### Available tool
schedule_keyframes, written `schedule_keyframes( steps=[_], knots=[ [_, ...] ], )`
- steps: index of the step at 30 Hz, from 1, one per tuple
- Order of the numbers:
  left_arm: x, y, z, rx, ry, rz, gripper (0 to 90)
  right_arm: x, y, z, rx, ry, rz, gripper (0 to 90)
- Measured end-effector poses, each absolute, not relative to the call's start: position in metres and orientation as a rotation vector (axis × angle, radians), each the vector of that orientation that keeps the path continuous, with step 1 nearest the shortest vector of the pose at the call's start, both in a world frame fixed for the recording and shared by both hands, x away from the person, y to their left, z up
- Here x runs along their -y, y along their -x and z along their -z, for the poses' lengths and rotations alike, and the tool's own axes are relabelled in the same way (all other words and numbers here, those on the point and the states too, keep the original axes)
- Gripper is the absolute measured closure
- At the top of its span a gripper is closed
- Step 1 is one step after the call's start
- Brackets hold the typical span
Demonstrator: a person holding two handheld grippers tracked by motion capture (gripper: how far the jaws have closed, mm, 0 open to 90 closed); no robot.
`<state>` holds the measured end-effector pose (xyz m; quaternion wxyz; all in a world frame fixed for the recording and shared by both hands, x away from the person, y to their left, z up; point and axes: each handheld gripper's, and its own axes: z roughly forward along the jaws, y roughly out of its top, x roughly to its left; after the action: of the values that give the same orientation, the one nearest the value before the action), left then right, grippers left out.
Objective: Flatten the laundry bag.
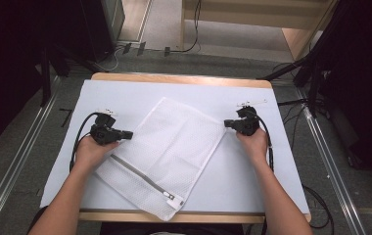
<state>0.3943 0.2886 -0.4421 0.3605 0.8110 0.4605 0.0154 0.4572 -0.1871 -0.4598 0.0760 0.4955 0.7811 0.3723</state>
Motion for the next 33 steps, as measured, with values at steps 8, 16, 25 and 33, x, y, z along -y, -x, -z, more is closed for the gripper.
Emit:
schedule_keyframes(
  steps=[8, 16, 25, 33],
  knots=[
    [-0.287, -0.374, 0.444, -1.213, -2.063, -0.010, 90.0, 0.176, -0.488, 0.457, -2.339, -1.457, -1.079, 90.0],
    [-0.287, -0.363, 0.445, -1.222, -2.071, -0.032, 79.6, 0.162, -0.499, 0.459, -2.356, -1.432, -1.075, 88.0],
    [-0.287, -0.380, 0.438, -1.204, -2.072, -0.051, 60.9, 0.163, -0.473, 0.444, -2.343, -1.393, -1.128, 75.4],
    [-0.277, -0.407, 0.437, -1.217, -2.075, -0.066, 58.2, 0.165, -0.437, 0.440, -2.363, -1.370, -1.123, 69.9]
  ],
)
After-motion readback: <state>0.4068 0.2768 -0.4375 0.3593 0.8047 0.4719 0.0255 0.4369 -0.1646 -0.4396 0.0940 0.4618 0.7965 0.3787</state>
